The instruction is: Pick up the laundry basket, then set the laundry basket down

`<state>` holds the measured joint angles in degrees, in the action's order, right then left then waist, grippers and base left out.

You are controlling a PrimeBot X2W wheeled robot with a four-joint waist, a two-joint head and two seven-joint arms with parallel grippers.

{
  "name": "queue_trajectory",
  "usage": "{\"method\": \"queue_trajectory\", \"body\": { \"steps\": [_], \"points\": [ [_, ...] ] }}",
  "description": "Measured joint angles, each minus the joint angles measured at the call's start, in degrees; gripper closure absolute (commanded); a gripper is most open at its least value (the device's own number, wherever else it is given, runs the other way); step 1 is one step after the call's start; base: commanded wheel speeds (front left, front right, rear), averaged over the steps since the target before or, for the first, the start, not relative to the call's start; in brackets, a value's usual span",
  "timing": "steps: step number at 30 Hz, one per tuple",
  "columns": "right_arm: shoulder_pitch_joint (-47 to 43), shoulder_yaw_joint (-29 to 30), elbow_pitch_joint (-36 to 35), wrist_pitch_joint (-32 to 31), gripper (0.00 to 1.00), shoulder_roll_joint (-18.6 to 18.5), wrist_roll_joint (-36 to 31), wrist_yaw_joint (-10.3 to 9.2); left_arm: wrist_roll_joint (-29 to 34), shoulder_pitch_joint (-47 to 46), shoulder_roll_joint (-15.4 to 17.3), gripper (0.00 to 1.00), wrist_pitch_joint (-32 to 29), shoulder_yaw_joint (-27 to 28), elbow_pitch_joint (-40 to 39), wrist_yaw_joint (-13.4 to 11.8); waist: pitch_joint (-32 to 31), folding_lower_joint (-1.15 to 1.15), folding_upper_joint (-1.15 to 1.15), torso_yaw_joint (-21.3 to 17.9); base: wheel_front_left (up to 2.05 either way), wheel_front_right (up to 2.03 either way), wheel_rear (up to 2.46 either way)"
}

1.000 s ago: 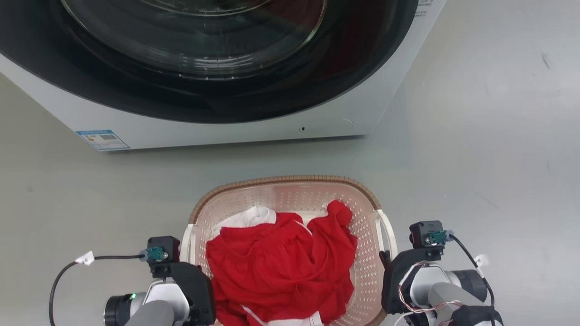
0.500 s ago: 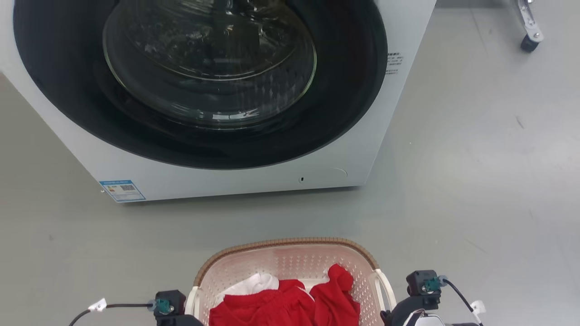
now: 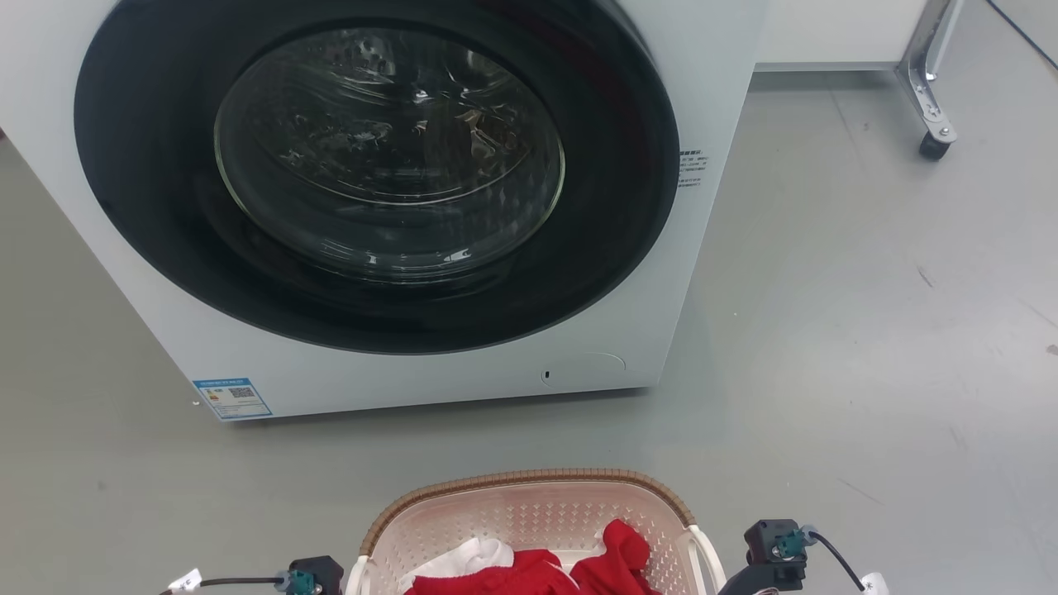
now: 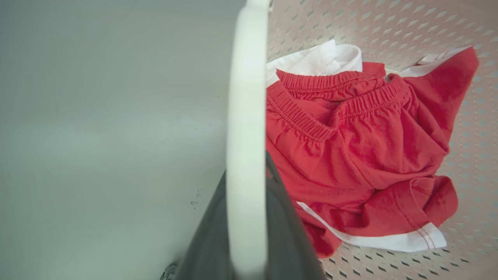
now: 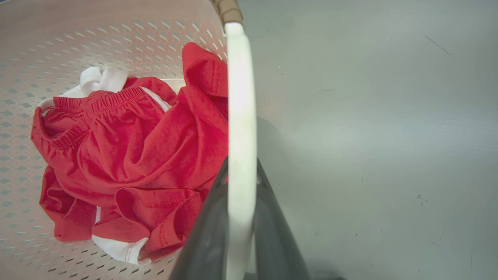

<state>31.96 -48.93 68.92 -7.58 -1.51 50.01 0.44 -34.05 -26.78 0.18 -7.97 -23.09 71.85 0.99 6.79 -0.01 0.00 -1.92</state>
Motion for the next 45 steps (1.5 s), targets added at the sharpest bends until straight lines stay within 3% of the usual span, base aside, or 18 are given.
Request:
{"method": "queue_trajectory", "body": {
  "steps": [45],
  "points": [
    [-0.8,-2.8,-0.9,-4.5,1.0,-0.5,4.0,-0.51,-6.2,1.3,0.8,1.0,-4.7,-6.5,-2.4,-3.3,-3.1,0.01,0.01,0.8,0.0,0.0,0.0]
  ]
}}
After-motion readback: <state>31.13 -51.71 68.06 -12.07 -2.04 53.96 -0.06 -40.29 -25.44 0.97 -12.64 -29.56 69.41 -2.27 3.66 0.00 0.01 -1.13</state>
